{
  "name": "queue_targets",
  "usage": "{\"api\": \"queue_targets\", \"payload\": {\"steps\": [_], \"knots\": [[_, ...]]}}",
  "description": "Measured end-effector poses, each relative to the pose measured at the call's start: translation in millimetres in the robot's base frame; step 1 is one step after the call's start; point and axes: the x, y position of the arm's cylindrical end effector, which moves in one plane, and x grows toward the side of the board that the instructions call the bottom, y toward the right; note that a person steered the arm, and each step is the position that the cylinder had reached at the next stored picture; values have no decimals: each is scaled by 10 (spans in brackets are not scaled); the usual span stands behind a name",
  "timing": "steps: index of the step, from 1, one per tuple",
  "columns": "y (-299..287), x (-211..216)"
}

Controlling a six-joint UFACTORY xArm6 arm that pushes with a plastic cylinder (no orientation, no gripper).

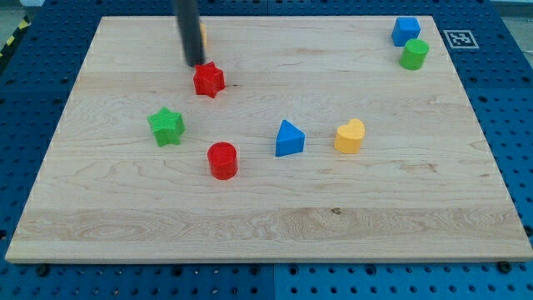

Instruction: Move your arm towards yellow hexagon

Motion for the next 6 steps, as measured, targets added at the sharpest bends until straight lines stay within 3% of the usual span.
{"api": "queue_targets", "payload": {"steps": [1, 2, 4, 6], "knots": [[-576, -71], [-625, -468], [-205, -751], [300, -688]]}}
